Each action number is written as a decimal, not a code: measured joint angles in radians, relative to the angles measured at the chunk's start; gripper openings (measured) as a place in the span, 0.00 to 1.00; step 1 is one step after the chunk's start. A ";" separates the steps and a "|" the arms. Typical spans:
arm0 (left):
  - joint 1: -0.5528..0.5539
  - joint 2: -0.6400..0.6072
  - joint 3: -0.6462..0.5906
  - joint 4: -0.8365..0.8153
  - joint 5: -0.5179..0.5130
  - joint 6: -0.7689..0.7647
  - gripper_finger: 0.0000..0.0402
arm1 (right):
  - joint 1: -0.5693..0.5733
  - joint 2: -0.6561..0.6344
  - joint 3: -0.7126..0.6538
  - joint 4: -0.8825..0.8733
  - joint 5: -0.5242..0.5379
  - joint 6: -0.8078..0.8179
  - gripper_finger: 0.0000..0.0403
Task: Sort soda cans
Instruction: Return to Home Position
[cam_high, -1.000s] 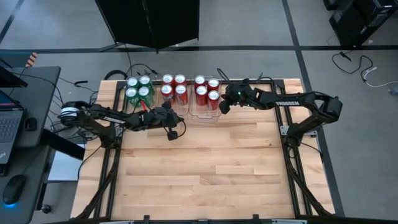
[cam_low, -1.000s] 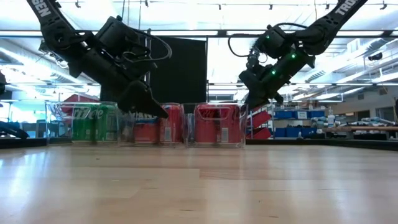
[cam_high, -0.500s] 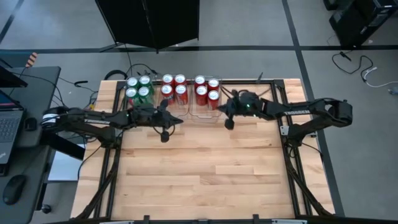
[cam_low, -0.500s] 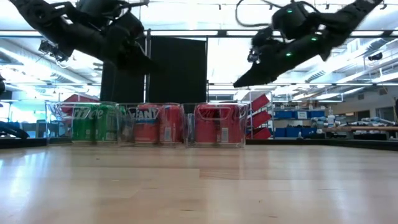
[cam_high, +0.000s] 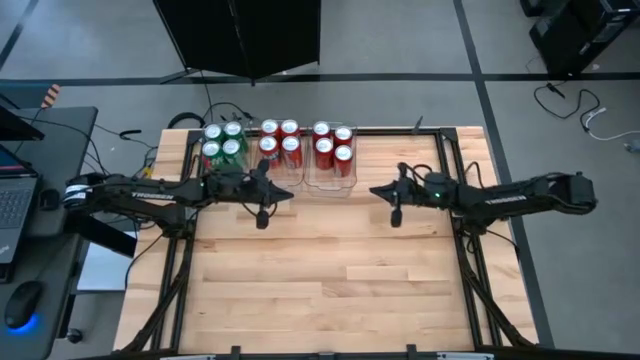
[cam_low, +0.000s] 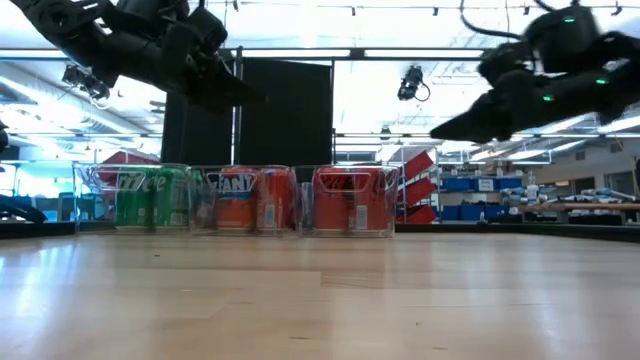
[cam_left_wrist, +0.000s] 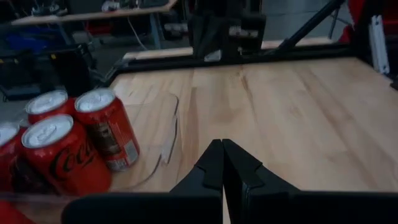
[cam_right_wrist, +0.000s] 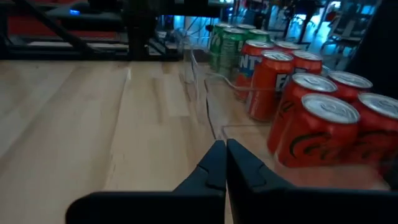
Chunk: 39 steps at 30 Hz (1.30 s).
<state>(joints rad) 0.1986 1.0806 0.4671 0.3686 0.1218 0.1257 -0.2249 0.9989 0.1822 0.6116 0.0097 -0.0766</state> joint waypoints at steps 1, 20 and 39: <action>0.000 -0.007 0.000 0.006 0.005 0.000 0.00 | 0.013 -0.032 -0.023 -0.003 0.020 0.004 0.00; 0.090 -0.216 -0.177 0.209 0.162 -0.110 0.00 | 0.153 -0.573 -0.176 -0.356 0.089 0.059 0.00; 0.101 -0.715 -0.459 0.111 0.087 -0.135 0.00 | 0.111 -0.781 -0.176 -0.561 0.072 0.097 0.00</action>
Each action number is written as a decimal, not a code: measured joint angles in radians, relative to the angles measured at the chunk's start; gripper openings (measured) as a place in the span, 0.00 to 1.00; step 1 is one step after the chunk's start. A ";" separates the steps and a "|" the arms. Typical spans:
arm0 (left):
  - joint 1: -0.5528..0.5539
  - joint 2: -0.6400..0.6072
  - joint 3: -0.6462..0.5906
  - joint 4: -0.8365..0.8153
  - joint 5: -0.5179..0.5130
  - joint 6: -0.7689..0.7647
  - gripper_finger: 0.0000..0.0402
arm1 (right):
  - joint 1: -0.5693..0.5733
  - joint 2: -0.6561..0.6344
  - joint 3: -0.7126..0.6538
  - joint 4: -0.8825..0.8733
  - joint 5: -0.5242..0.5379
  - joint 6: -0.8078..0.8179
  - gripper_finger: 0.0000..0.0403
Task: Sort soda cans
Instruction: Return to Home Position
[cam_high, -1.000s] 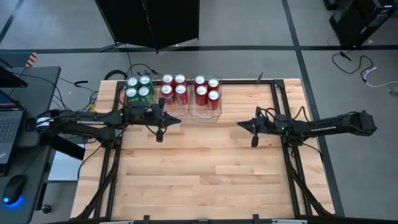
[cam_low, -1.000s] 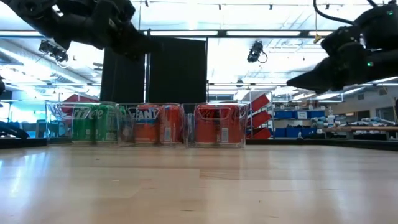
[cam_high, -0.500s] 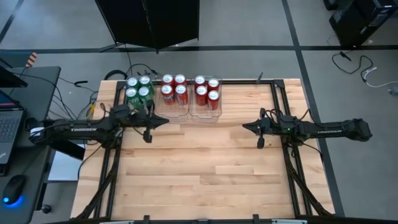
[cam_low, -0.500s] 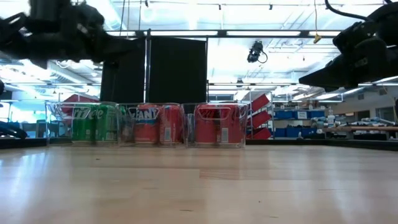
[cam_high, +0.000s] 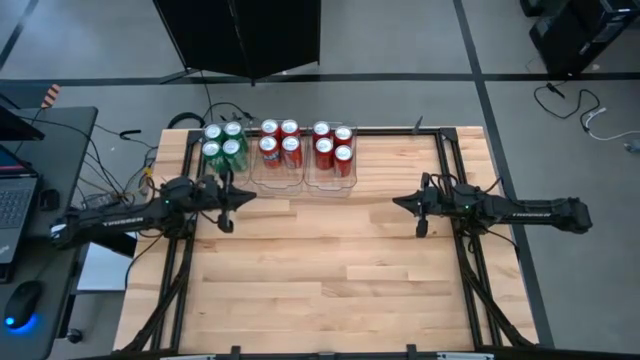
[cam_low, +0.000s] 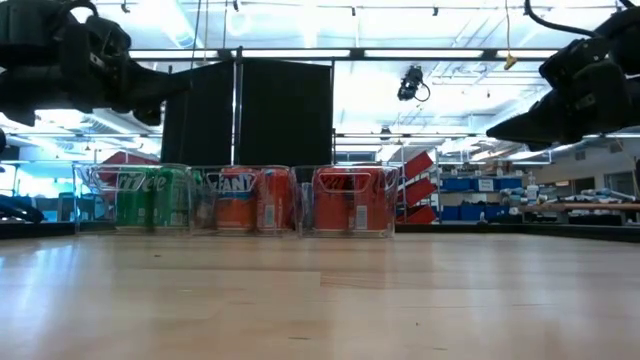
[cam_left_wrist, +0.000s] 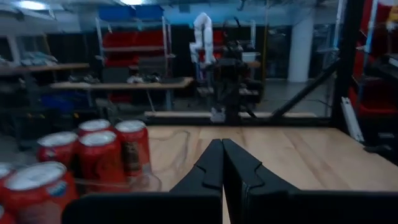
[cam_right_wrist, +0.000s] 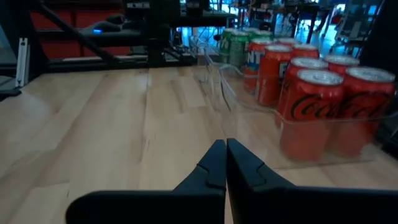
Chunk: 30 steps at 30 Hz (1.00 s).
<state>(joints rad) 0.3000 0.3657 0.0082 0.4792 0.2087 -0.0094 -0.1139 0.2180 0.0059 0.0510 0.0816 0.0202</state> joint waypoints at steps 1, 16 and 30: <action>0.000 -0.026 0.000 -0.013 -0.014 0.007 0.00 | 0.000 -0.007 0.000 -0.015 0.000 0.007 0.00; -0.001 -0.367 0.001 -0.398 -0.043 0.054 0.00 | 0.000 -0.110 0.000 -0.035 -0.070 -0.025 0.00; -0.002 -0.358 0.000 -0.340 -0.035 -0.048 0.00 | -0.096 -0.112 0.000 -0.025 -0.040 -0.029 0.00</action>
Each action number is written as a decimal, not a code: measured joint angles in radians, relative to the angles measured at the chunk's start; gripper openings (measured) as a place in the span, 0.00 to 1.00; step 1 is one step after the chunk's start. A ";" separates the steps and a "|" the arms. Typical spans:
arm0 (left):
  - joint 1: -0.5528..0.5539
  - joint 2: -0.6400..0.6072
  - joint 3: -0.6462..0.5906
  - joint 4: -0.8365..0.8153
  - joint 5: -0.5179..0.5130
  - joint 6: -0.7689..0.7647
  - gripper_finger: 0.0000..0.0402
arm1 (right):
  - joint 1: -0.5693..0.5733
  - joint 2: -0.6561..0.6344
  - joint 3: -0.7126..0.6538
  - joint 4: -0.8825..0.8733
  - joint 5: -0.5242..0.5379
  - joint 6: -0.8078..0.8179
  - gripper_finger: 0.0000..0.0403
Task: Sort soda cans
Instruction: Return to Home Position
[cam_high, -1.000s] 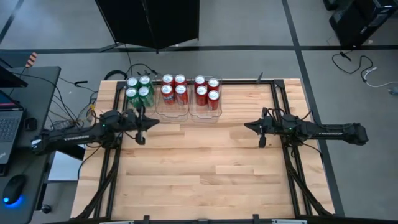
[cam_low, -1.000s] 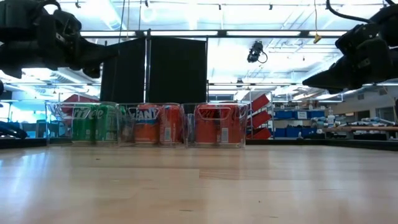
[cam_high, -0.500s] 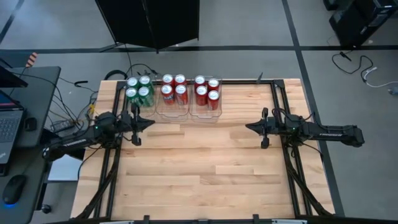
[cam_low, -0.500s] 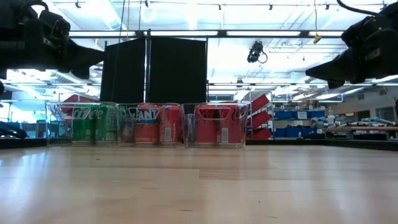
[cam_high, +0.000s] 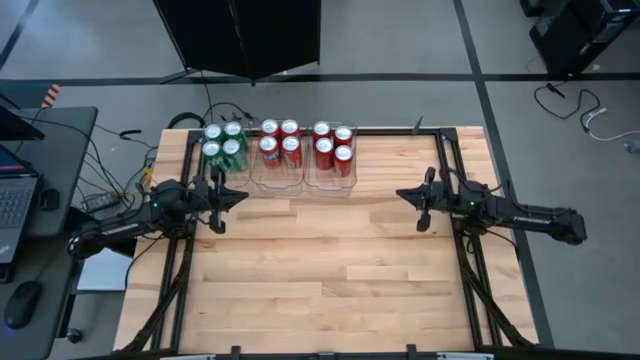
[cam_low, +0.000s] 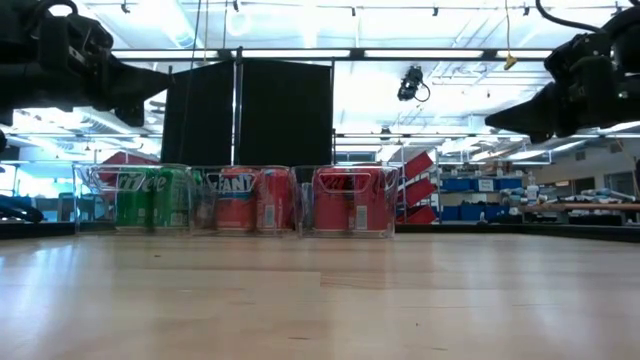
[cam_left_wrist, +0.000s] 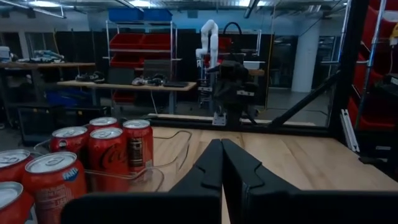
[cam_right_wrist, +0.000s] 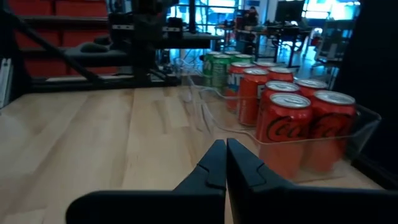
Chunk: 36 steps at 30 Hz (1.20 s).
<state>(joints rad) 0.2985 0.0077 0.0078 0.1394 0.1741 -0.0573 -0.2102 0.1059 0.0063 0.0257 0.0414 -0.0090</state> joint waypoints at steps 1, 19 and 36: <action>0.000 0.000 0.000 0.000 0.000 -0.004 0.01 | -0.004 0.000 0.000 0.000 0.000 0.013 0.00; 0.000 0.001 0.000 -0.003 0.002 -0.041 0.03 | -0.013 0.000 0.000 -0.002 0.001 0.085 0.00; 0.000 0.001 0.000 -0.003 0.002 -0.052 0.03 | -0.013 0.000 0.000 0.002 0.002 0.085 0.00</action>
